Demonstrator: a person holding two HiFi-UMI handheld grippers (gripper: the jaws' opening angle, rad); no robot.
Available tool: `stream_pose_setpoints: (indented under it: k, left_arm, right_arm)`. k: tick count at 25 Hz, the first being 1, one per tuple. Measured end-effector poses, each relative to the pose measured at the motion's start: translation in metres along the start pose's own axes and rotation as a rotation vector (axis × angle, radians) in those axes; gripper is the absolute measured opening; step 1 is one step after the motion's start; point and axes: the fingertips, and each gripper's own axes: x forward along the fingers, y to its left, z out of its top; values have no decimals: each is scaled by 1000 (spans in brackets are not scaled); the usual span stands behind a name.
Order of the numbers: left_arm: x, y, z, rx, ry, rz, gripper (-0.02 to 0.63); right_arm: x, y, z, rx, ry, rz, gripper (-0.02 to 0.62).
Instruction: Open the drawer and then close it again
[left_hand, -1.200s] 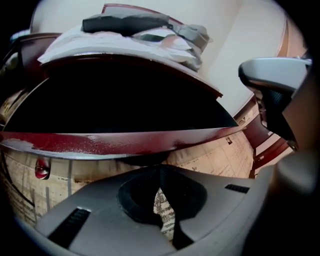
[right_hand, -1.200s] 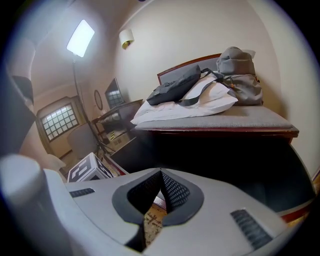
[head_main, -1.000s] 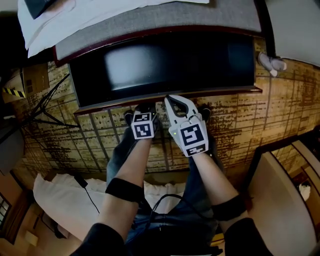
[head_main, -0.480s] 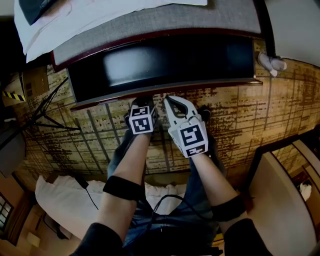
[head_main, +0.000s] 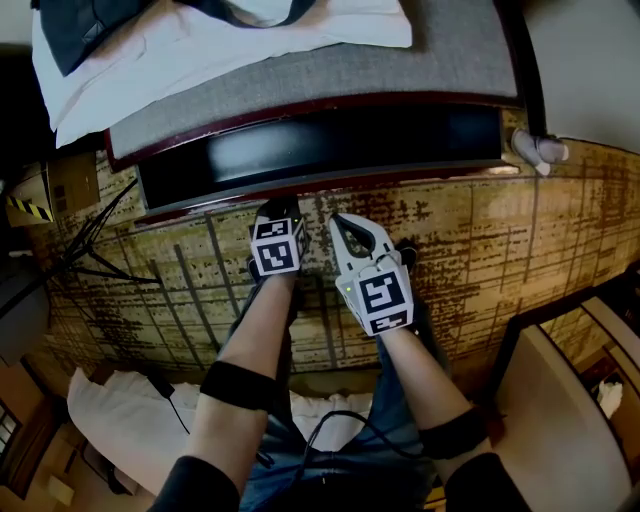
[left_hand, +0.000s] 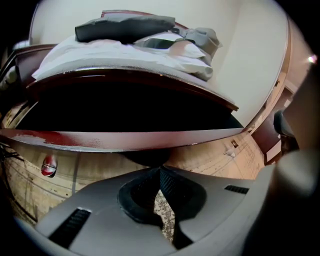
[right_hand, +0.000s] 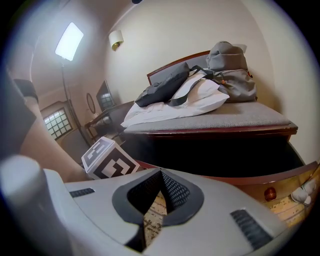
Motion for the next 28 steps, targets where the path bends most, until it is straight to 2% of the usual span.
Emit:
stream_pose_setpoints:
  k: [8, 13, 21, 28]
  left_arm:
    - [17, 10, 31, 30, -8, 24, 1]
    - [31, 25, 55, 54, -49, 50, 1]
    - [50, 35, 93, 50, -92, 61, 1]
    - [63, 42, 122, 85, -111, 50, 1]
  right_arm:
    - [5, -11, 3, 10, 3, -1, 5]
    - [7, -23, 8, 21, -14, -15, 5]
    - [10, -36, 2, 29, 8, -26, 5]
    - [17, -44, 4, 34, 6, -37, 5]
